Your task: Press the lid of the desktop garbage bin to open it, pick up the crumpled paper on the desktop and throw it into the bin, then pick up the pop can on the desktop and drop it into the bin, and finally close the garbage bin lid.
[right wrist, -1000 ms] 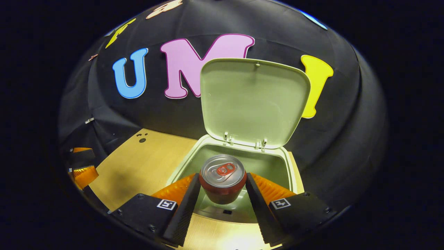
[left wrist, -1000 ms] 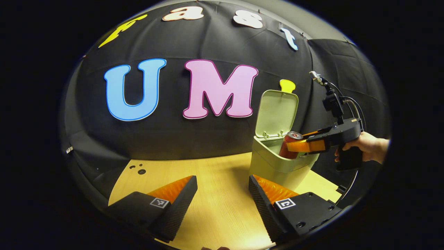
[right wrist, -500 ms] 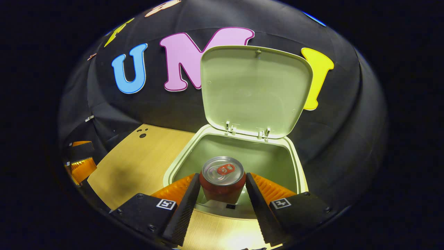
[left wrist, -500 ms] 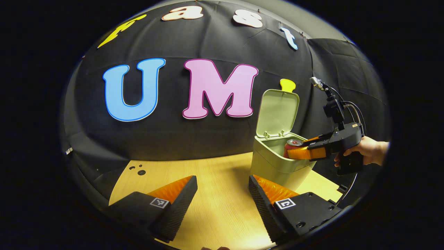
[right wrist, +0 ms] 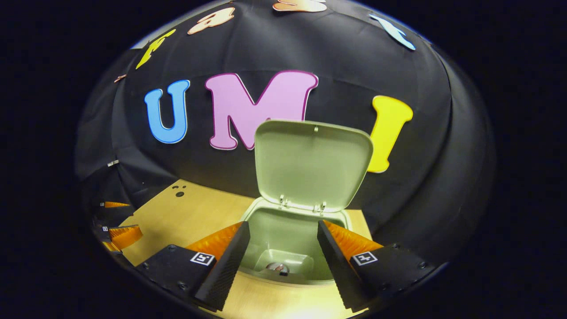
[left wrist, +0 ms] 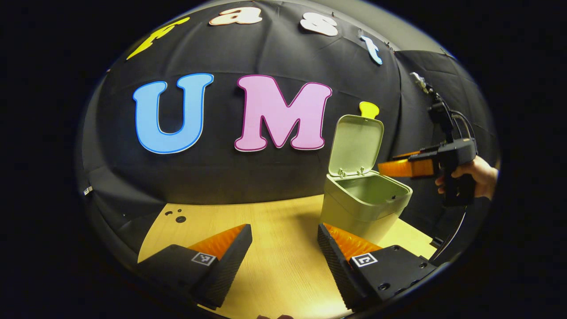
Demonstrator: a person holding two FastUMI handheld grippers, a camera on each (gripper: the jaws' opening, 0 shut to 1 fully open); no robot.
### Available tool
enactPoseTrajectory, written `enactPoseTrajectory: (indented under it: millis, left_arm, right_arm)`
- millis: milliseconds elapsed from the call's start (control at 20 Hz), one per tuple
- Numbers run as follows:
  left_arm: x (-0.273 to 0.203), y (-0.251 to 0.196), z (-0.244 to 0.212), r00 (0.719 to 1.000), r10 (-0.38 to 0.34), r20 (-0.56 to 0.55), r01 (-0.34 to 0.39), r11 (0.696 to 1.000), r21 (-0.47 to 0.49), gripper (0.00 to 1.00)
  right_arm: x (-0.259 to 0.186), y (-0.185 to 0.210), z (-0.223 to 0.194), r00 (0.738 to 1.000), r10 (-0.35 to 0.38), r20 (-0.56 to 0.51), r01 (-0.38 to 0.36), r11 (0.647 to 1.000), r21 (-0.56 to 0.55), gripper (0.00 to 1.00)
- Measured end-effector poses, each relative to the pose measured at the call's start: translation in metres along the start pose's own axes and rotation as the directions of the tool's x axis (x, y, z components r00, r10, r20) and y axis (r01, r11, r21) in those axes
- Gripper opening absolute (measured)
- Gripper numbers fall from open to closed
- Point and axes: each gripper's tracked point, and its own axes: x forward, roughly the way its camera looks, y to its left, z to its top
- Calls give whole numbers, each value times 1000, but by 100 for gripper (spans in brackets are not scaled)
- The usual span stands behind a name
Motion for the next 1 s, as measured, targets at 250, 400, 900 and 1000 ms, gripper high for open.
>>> enactPoseTrajectory:
  millis: [250,400,900,1000]
  left_arm:
    - [-2,-5,0,1000,-9,4,9,1000,-4,95]
    - [-4,-6,1,1000,-12,6,12,1000,-3,95]
    - [-12,-1,-4,1000,8,0,-8,1000,-12,95]
    - [-12,-1,-4,1000,10,0,-10,1000,-9,95]
  right_arm:
    - [-19,-17,84,985,-47,169,57,997,-56,96]
    - [-21,-7,117,974,16,227,-9,999,-32,97]
    - [33,-34,161,969,-21,246,-5,994,105,97]
    - [49,-41,170,966,-33,256,3,993,119,97]
